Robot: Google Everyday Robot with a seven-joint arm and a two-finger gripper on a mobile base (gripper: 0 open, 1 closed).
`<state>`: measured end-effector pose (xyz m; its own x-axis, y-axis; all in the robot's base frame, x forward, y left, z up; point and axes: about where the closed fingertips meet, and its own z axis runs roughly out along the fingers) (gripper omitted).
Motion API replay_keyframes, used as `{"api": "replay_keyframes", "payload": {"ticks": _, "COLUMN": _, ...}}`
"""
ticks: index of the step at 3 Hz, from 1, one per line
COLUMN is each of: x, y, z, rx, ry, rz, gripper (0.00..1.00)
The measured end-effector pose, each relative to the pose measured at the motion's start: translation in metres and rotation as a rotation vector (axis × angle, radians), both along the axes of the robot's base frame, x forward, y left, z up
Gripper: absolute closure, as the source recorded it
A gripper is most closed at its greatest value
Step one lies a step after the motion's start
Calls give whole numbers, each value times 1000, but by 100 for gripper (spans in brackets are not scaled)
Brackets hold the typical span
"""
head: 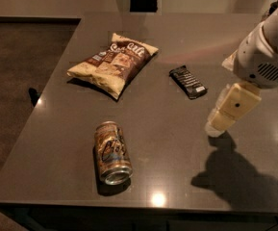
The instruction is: Place orange can upright
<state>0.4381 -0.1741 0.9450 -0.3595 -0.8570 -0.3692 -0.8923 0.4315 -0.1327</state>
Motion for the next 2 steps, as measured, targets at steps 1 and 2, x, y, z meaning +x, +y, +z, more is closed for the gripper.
{"api": "replay_keyframes", "payload": {"ticks": 1, "x": 1, "y": 20, "z": -10, "rx": 6, "ry": 5, "rz": -80, "gripper": 0}}
{"api": "replay_keyframes", "payload": {"ticks": 2, "x": 1, "y": 34, "z": -16, "rx": 6, "ry": -35, "rz": -180, "gripper": 0}}
